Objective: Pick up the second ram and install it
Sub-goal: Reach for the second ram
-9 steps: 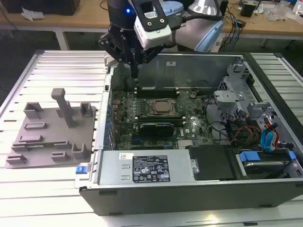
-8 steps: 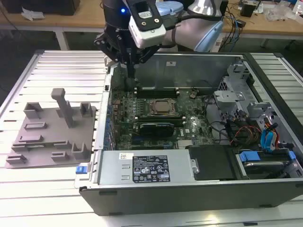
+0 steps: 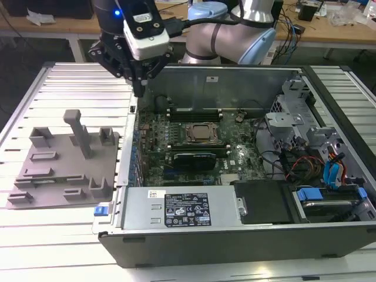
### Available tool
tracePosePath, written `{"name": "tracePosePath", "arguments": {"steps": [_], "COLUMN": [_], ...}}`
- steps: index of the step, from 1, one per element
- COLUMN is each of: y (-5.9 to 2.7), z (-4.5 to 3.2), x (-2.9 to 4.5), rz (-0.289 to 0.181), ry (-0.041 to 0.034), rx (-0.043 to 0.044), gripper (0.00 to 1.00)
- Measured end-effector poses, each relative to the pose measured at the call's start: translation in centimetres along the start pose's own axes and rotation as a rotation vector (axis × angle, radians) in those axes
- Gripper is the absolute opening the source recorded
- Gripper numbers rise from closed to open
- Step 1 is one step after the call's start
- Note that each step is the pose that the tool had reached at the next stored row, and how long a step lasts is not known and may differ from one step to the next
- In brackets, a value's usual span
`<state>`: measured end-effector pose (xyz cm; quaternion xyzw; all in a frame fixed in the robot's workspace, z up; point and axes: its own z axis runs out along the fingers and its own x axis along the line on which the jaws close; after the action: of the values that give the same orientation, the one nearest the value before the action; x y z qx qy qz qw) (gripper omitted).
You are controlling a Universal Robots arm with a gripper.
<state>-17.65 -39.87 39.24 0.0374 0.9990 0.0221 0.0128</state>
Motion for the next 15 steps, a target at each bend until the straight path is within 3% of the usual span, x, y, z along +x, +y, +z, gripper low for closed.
{"name": "tracePosePath", "arguments": {"steps": [4, 8, 15], "y": [-0.11, -0.29, -0.45], "z": [-0.01, 0.03, 0.15], "x": [1.49, 3.79, 5.80], "rz": [0.000, 0.000, 0.000], "ry": [0.0000, 0.0000, 0.0000], "rx": [0.0000, 0.0001, 0.0001], "gripper": [0.08, 0.08, 0.08]}}
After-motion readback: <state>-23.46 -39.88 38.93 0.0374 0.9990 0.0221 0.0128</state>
